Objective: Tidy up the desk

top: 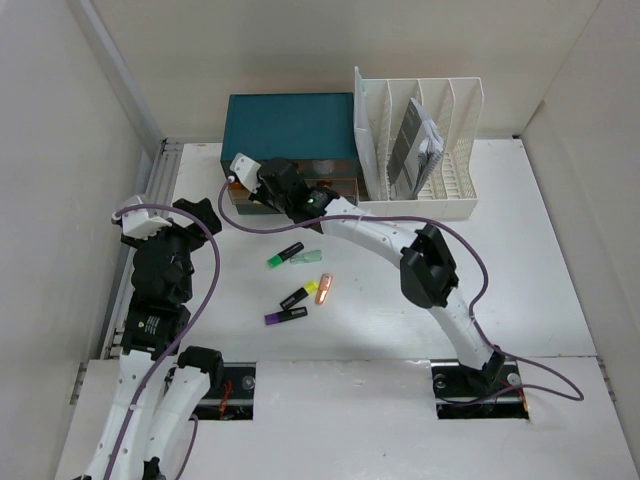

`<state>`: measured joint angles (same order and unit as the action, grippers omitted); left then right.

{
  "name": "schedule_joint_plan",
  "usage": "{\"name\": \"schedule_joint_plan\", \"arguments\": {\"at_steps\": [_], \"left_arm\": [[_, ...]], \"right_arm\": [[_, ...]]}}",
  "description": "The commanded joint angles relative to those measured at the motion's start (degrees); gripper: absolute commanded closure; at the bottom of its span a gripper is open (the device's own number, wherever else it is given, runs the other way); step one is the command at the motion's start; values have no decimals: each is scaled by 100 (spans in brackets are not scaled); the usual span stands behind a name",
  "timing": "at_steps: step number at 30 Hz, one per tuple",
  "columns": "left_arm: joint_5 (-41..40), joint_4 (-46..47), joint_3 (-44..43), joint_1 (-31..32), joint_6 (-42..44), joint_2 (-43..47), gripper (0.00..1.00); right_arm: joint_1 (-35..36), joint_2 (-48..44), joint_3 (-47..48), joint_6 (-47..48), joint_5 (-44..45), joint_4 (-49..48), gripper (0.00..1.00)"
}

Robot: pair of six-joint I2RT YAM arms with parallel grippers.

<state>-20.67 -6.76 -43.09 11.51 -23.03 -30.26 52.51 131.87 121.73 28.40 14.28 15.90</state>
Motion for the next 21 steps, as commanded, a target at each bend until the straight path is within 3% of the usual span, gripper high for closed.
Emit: {"name": "schedule_joint_plan", "arguments": {"at_steps": [1,16,21], "left_arm": [[-69,175,20,-8,17,11,3],[-69,175,20,-8,17,11,3],[-69,175,20,-8,17,-41,3]], "right_arm": [[-127,277,184,-98,689,53,100],[-364,506,131,60,1146,-219,100],[-364,218,-167,60,788,-219,100]]}}
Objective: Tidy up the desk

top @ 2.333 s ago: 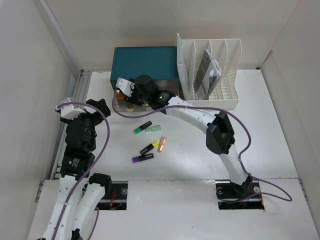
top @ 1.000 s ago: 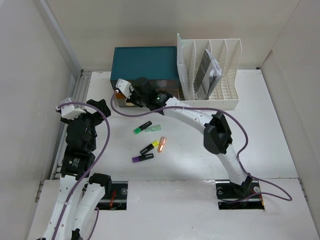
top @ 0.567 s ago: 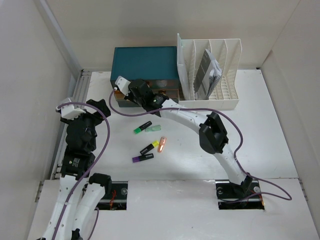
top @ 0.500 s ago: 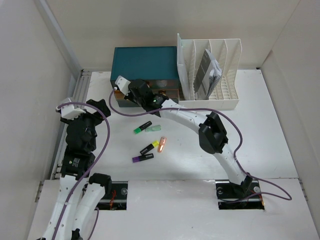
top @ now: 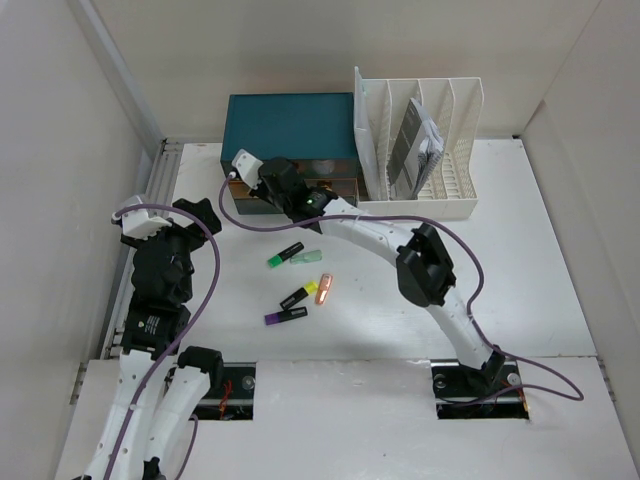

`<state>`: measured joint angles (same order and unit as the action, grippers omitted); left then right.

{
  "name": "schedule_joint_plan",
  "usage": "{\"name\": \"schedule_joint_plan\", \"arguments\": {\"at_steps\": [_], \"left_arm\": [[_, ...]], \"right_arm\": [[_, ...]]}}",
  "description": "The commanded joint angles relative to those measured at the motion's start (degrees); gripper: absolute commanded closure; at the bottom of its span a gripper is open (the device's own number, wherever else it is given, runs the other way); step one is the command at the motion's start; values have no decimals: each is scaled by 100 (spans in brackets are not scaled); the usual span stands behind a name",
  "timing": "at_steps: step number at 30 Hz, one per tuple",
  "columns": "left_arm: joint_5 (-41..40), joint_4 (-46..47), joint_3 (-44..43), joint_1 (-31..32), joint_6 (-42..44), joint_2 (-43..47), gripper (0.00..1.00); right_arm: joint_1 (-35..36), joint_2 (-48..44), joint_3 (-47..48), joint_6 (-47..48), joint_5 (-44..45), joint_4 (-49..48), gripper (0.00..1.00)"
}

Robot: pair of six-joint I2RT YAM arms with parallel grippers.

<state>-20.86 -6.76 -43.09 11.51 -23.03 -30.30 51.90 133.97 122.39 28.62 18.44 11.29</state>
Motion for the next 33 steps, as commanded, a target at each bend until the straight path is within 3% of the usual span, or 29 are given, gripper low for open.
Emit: {"name": "schedule_joint_plan", "arguments": {"at_steps": [1,4,6,7,9,11,12,16,20,24,33], "left_arm": [[-49,175,20,-8,17,-37,3],[-49,175,20,-8,17,-37,3],[73,228,72,-8,17,-98,3],[74,228,73,-8,17,-98,3],[310,281,73,-8,17,-168,3],[477,281,73,-8,70,-239,3],[478,281,73,-8,70,-309,3],[601,334,73,-8,70,-362,3],[601,334,73,-8,70,-415,3],[601,334,73,-8,70,-468,3],[601,334,73,-8,70,-529,3]], "right_arm": [[-303,-107,-294,-31,-186,390,100],[-303,-833,-697,-32,-1505,1190,99],[-303,-1319,-1458,-32,-2439,1323,90],[-303,-1808,-1768,-32,-2572,1219,65],[-303,-2268,-2392,-102,-2539,973,35],[-303,-2794,-3298,-252,-2285,490,17],[-364,-2911,-3518,-313,-2083,401,14],[-628,-3052,-3951,-900,-1958,348,12],[-804,-2869,-4091,-1990,-1371,16,22],[-866,-2806,-4223,-3026,-816,-398,25],[-866,-2701,-4276,-3960,-675,-988,25]]}}
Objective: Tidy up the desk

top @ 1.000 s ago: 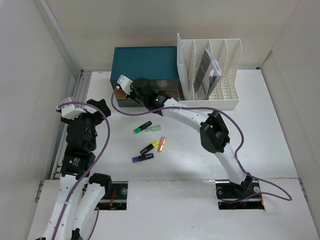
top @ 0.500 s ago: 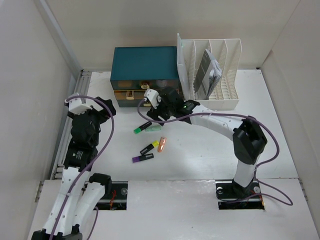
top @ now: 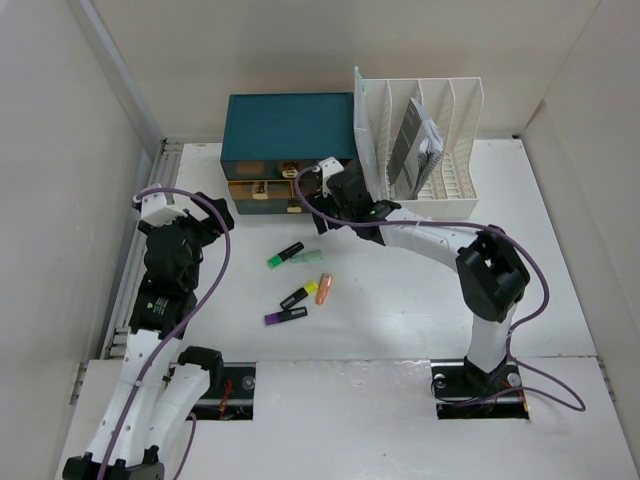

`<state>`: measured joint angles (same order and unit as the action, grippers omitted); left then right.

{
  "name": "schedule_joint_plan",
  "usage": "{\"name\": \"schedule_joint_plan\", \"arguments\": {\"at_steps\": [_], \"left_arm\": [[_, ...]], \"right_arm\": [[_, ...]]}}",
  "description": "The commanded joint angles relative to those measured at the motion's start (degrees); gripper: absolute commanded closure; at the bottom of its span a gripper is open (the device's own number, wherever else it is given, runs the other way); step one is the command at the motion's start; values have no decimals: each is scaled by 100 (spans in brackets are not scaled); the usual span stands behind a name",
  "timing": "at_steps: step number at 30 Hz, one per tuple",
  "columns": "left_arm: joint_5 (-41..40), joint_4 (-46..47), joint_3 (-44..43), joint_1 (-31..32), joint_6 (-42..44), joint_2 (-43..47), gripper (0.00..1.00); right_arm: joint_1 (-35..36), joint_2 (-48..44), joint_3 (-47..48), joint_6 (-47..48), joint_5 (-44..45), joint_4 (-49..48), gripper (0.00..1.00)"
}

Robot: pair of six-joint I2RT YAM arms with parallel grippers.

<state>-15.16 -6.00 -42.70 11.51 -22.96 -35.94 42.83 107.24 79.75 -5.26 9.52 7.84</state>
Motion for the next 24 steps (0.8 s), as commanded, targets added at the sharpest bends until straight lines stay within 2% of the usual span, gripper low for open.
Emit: {"name": "schedule_joint_plan", "arguments": {"at_steps": [1,7,20,24], "left_arm": [[30,257,33,-8,64,35,3],[30,257,33,-8,64,35,3],[-22,257,33,-8,64,35,3],[-22,257,33,-8,64,35,4]], "right_arm": [[41,-28,-12,-651,278,-773,25],[41,-28,103,-968,928,-1064,25],[-11,473,560,-1477,1149,-1188,25],[-11,526,674,-1549,1525,-1188,25]]}}
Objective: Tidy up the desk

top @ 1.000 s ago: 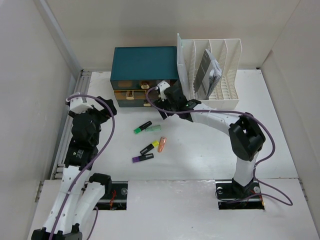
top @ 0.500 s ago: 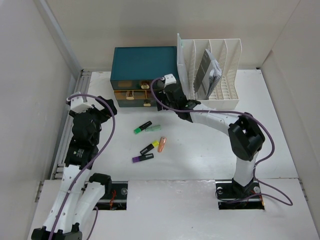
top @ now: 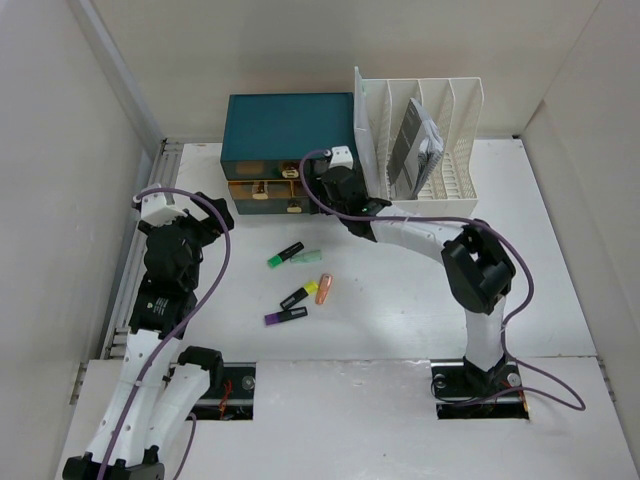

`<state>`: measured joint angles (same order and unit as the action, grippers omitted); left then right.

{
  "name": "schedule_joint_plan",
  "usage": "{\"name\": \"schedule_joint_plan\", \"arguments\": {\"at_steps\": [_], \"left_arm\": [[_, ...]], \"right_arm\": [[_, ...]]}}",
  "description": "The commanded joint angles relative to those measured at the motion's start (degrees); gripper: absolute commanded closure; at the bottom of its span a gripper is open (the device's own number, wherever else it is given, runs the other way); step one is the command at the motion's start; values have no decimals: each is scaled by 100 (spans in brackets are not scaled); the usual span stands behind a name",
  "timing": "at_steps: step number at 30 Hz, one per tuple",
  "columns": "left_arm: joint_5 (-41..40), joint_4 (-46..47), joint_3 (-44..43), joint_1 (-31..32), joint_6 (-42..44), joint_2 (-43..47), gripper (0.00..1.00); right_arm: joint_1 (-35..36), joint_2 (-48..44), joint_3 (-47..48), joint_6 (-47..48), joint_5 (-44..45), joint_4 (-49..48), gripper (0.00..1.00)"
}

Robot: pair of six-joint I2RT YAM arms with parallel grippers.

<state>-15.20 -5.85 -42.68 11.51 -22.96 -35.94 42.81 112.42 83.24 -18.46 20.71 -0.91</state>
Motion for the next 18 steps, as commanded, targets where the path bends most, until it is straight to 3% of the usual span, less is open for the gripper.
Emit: {"name": "schedule_joint_plan", "arguments": {"at_steps": [1,12,18], "left_arm": [[-18,242,31,-8,64,35,4],[-18,242,84,-8,64,35,4],[-71,242,84,-8,64,35,4]], "right_arm": [[-9,8,324,-281,468,-314,25],[-9,175,790,-518,926,64,24],[-9,228,790,-571,865,64,39]]}}
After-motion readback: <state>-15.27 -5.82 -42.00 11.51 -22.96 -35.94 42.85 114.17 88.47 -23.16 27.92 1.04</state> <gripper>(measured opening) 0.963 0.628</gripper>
